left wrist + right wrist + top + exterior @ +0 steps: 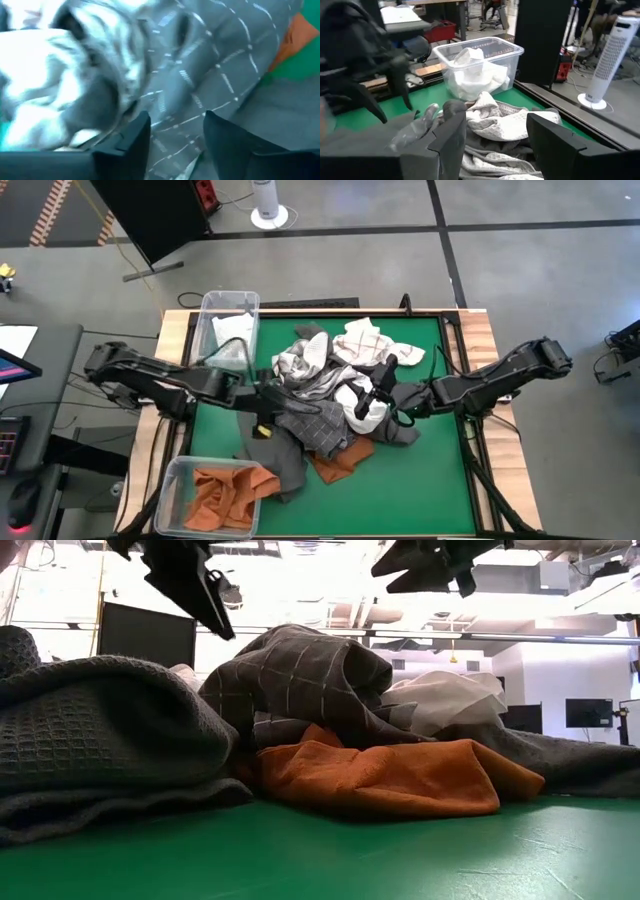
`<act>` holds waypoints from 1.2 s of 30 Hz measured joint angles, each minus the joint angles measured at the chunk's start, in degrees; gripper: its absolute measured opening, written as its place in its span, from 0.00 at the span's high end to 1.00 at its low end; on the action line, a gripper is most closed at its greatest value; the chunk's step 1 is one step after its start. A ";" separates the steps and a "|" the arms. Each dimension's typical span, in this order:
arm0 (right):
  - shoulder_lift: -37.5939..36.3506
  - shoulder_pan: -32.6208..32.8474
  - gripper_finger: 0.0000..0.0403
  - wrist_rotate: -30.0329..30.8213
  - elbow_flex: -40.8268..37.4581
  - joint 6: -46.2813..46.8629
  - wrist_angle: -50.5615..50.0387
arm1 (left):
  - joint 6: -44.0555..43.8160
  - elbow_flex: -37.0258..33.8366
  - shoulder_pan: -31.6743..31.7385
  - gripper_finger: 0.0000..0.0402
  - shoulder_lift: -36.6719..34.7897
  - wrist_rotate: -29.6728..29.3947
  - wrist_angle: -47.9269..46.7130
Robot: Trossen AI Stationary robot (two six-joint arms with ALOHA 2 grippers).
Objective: Sort towels by color in basket
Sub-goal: Put the gray patterned towel into the bottom transparent bin
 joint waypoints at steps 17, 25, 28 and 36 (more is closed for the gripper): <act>-2.62 2.82 0.42 0.51 0.07 -1.86 -1.46 | 10.27 0.00 2.04 0.36 13.27 4.42 9.34; -2.62 2.80 0.42 0.57 0.07 -1.86 -1.51 | 8.90 0.00 1.80 0.82 12.51 4.46 9.70; -2.62 2.80 0.42 0.59 0.07 -1.84 -1.51 | 9.31 -0.01 1.82 0.97 11.19 5.48 8.98; -2.64 2.80 0.42 0.63 0.07 -1.84 -1.51 | 9.35 5.45 1.82 1.00 -1.01 7.78 1.81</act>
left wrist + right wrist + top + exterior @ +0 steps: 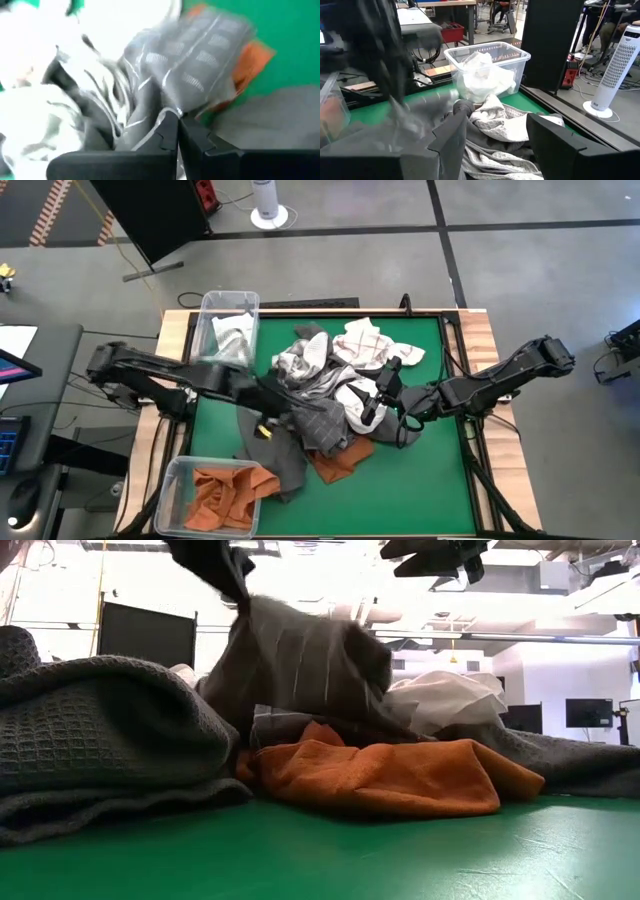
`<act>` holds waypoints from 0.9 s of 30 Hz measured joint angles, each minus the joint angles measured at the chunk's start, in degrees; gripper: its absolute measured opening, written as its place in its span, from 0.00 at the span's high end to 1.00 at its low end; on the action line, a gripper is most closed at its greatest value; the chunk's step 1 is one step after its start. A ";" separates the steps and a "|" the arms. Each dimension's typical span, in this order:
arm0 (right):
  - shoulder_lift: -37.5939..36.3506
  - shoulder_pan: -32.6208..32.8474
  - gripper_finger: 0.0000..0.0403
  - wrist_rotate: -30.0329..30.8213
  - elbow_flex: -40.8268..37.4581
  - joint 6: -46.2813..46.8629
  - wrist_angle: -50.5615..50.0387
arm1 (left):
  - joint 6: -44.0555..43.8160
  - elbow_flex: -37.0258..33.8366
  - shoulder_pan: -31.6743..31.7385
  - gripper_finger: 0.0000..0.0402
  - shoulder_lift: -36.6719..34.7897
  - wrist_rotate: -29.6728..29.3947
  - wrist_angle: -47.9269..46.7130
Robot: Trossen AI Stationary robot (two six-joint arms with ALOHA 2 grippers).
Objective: Sort towels by color in basket
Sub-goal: Put the gray patterned towel into the bottom transparent bin
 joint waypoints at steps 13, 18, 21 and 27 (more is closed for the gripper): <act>0.00 -0.60 0.42 0.00 0.00 0.07 0.44 | -11.22 4.10 -0.04 1.00 -27.65 23.59 7.84; 0.30 -1.03 0.42 -0.05 0.00 0.16 1.03 | -13.28 4.12 -0.04 1.00 -33.07 23.61 9.33; 0.42 -0.99 0.42 -0.15 -0.02 -0.81 1.23 | -13.27 4.12 -0.04 1.00 -34.44 23.49 9.35; 0.42 -1.01 0.42 -0.20 -0.02 -0.87 1.53 | -16.64 4.05 -0.04 1.00 -34.73 28.67 10.65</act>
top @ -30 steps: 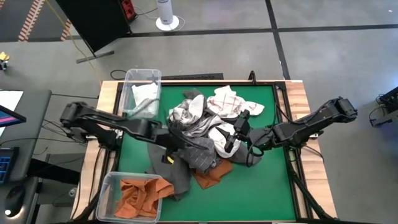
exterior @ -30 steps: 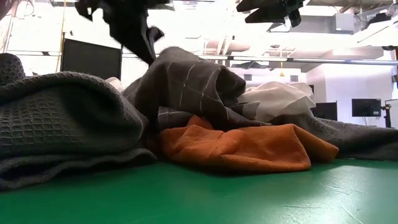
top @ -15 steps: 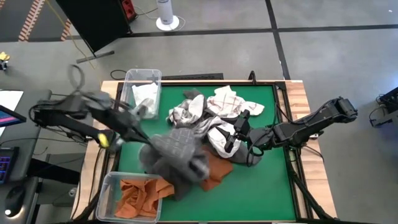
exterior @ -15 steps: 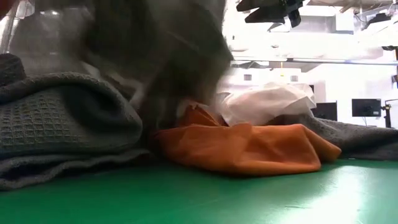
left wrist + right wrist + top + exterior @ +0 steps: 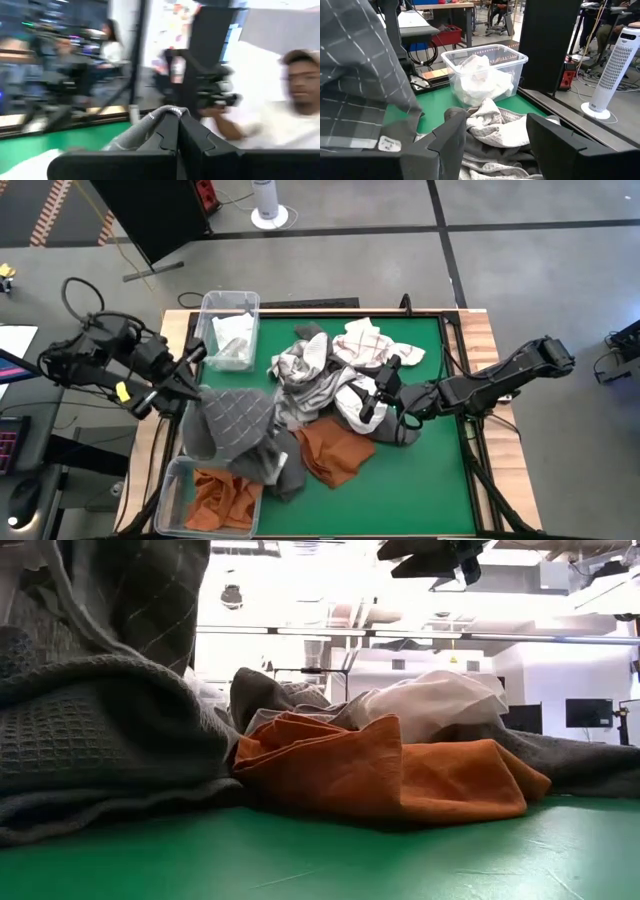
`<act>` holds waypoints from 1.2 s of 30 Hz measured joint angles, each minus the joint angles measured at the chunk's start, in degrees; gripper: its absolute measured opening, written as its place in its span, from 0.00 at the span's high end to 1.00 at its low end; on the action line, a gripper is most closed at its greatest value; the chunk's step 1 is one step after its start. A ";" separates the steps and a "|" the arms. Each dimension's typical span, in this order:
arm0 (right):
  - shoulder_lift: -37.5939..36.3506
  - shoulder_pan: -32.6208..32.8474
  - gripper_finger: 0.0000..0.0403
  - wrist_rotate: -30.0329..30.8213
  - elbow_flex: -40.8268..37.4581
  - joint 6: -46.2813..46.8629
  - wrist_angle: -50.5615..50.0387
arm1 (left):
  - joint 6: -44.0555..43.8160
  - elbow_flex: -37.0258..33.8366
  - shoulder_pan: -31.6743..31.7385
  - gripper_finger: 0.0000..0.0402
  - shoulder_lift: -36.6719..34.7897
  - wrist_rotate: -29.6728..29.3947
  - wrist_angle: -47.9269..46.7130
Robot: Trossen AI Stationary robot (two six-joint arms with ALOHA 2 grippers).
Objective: Sort towels by color in basket
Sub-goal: Put the gray patterned towel into the bottom transparent bin
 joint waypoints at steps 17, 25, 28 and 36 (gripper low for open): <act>0.90 -1.45 0.42 -0.17 -0.04 2.85 -2.59 | -15.50 -0.02 -9.52 1.00 9.47 16.04 -14.93; 0.90 -1.49 0.42 -0.15 -0.04 4.09 -3.28 | -22.01 -0.02 -20.96 1.00 16.50 13.79 -6.83; 0.90 -1.49 0.42 -0.15 -0.04 5.00 -3.57 | -21.51 -0.02 -24.86 1.00 18.46 6.67 -12.02; 0.90 -1.49 0.42 -0.13 -0.04 6.03 -4.39 | -27.40 -0.02 -34.32 1.00 27.29 -10.82 -24.55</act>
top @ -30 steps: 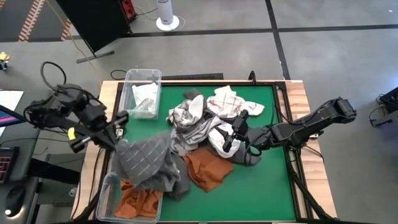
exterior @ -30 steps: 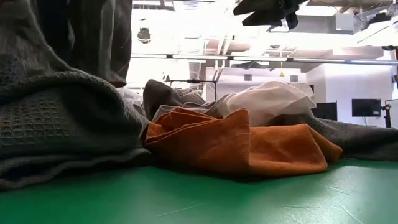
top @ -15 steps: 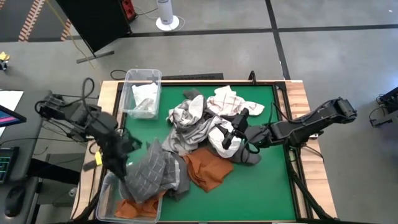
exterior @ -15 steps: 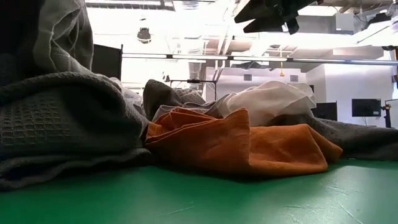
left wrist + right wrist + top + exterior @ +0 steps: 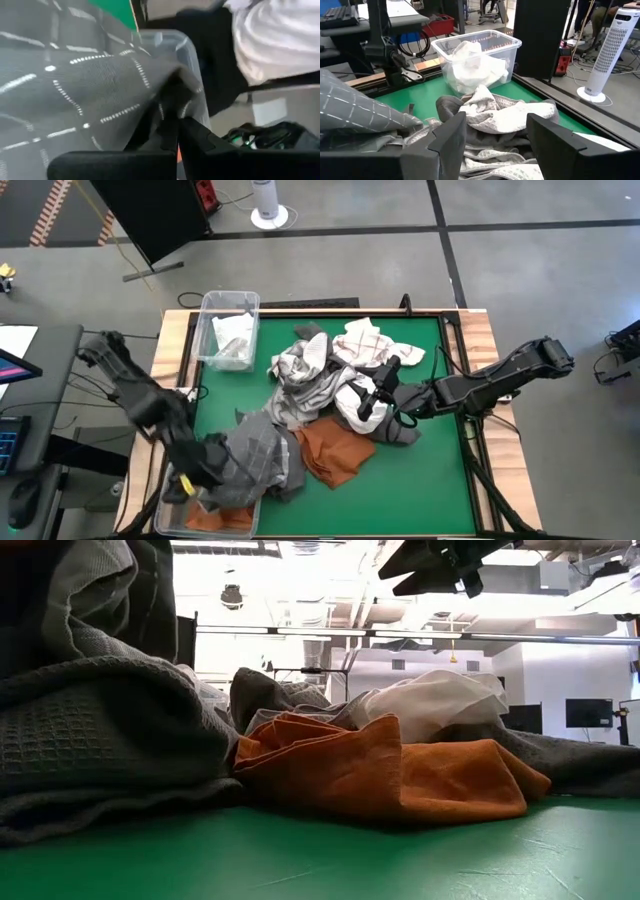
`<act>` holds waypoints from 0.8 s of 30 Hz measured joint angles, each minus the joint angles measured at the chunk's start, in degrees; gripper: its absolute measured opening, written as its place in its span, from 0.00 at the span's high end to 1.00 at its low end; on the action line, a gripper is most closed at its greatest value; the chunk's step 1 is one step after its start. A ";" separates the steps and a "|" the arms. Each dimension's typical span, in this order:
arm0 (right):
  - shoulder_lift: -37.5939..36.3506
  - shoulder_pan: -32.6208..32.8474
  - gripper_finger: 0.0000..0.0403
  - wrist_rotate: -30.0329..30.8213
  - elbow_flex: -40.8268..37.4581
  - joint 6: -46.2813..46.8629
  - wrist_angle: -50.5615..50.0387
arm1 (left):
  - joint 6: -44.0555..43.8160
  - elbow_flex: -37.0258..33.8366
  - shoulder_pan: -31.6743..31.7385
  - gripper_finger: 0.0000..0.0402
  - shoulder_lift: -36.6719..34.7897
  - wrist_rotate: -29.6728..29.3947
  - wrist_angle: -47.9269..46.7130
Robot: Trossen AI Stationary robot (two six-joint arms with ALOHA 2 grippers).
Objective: Sort towels by color in basket
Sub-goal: Put the gray patterned towel into the bottom transparent bin
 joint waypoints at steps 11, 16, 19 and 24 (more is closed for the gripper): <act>0.00 -0.58 0.42 0.03 0.00 0.48 0.26 | 1.05 0.00 -7.13 1.00 12.28 -1.27 0.49; 0.00 -0.72 0.42 0.10 0.00 0.49 0.85 | 6.02 0.00 -9.25 1.00 15.77 -6.24 2.89; 0.00 -0.70 0.42 0.11 0.00 0.58 1.48 | 6.39 0.00 -9.66 1.00 17.02 -6.77 2.64; 0.00 -0.04 0.42 0.11 0.00 0.63 1.59 | 14.50 0.00 -11.73 1.00 18.39 -11.54 1.54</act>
